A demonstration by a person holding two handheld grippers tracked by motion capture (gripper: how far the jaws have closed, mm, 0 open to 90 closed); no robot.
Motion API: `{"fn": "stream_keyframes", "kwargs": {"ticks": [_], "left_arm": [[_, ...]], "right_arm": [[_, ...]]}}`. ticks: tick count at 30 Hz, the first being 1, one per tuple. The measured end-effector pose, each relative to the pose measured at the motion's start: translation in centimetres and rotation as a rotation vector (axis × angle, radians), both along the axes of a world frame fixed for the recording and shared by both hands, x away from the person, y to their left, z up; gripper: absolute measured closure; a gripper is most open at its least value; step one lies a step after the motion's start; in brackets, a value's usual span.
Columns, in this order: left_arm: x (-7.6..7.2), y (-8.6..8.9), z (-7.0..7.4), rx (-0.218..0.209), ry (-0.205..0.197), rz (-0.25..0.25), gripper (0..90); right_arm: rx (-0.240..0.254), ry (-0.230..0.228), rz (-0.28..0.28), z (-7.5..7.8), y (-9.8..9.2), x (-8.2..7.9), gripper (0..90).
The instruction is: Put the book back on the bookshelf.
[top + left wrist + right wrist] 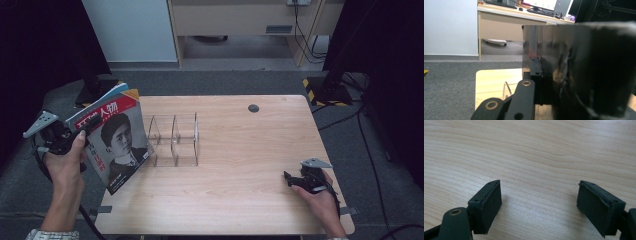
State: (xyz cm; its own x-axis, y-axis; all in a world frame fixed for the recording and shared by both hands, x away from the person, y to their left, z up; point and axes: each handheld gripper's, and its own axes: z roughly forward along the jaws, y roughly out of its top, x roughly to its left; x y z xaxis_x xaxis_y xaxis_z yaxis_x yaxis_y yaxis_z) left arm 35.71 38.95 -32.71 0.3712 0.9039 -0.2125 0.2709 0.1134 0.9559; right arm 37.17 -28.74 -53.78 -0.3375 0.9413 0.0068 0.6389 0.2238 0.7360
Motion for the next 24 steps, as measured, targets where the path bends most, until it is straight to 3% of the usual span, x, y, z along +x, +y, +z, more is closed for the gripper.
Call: {"fn": "stream_keyframes", "kwargs": {"ticks": [24], "left_arm": [[1.6,-1.1,-0.7,0.009,-0.007,0.057,86.3]], "right_arm": [[0.001,-0.001,-0.001,0.0,0.0,0.0,20.1]]}}
